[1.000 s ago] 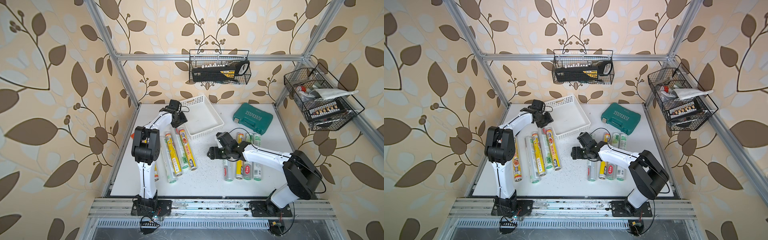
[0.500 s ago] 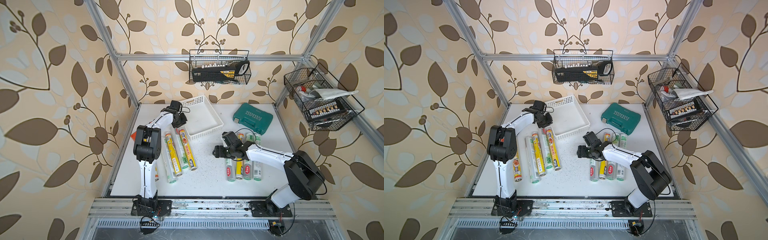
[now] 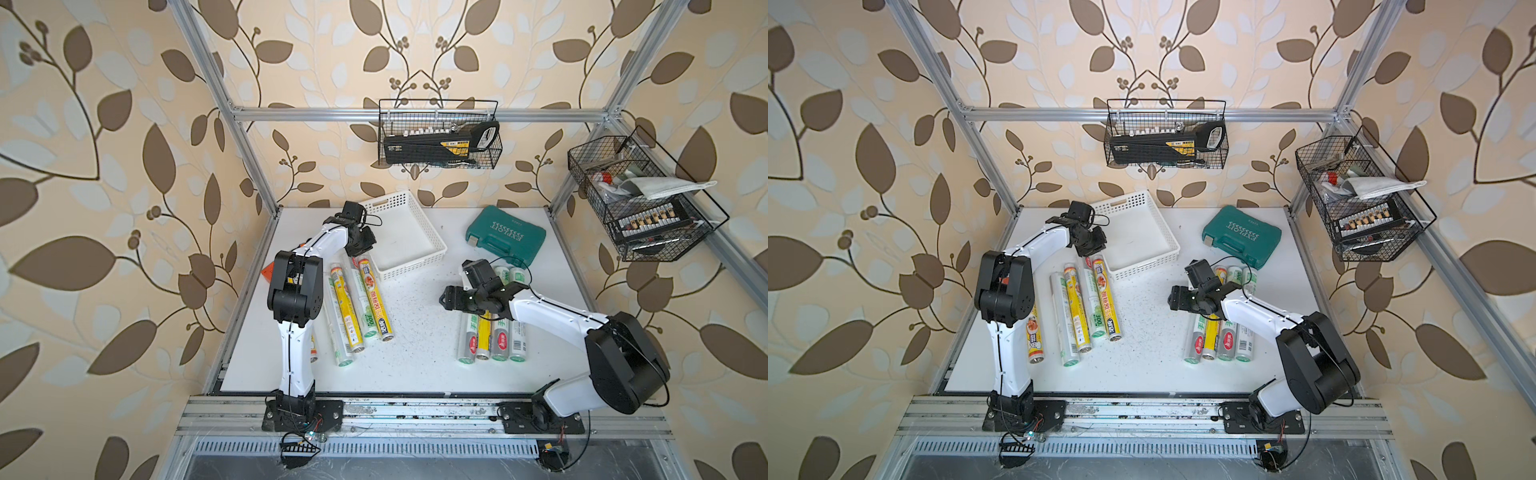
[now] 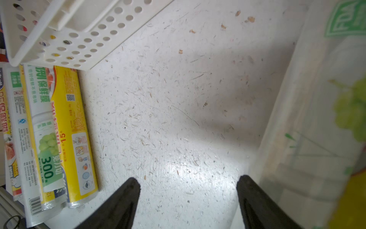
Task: Put the plastic wrap into the basket
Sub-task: Move the plastic wrap to the center of the board.
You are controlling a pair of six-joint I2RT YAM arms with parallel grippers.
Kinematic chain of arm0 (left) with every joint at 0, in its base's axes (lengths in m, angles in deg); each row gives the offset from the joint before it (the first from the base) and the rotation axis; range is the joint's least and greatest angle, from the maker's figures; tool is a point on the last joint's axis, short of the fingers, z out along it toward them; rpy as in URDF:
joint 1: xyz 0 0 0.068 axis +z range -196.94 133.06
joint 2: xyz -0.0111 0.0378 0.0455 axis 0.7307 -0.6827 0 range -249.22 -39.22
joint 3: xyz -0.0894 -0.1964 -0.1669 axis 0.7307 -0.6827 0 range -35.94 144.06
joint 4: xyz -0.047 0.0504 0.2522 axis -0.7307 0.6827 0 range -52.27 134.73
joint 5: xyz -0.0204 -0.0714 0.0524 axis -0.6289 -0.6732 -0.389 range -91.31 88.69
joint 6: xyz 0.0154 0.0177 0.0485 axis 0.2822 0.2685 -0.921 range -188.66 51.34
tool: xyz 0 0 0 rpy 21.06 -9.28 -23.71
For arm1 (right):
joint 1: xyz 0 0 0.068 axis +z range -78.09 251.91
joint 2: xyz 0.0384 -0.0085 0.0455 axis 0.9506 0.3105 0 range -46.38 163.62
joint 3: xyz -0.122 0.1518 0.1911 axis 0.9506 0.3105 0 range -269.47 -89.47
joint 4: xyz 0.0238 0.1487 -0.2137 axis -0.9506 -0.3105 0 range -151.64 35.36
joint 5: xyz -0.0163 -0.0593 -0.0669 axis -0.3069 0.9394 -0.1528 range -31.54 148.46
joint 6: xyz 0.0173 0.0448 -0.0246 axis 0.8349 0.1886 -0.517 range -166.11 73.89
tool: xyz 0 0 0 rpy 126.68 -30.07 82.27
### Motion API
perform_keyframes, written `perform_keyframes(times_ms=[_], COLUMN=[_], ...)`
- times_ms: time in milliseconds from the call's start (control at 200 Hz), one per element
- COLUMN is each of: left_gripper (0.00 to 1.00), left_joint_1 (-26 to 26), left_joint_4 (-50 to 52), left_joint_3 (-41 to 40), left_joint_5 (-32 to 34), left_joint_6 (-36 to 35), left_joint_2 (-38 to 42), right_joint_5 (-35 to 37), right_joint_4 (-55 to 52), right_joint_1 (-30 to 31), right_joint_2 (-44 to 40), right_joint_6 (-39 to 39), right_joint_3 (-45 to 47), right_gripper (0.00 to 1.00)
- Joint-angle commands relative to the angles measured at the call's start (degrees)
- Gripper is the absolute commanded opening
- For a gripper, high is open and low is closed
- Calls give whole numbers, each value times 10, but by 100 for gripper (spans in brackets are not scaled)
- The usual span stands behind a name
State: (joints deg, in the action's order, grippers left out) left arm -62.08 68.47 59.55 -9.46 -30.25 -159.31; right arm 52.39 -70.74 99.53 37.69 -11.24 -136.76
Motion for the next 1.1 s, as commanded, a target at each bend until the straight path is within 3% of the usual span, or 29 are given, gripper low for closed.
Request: perform_keyframes(times_ms=[0, 595, 1095], left_gripper=[13, 9, 8], left_joint_1=[-10, -61, -115], left_joint_4=[16, 10, 11], left_joint_3=[-17, -112, -223], left_joint_5=[-19, -39, -36], left_joint_6=[-21, -33, -25], left_joint_2=[48, 133, 229], right_joint_5=[-13, -11, -32], right_joint_4=[-25, -159, -191], right_joint_1=[-4, -75, -123], right_joint_2=[-28, -162, -177], right_joint_6=[-15, -48, -55], right_joint_3=[6, -18, -3], right_gripper=[81, 81, 76])
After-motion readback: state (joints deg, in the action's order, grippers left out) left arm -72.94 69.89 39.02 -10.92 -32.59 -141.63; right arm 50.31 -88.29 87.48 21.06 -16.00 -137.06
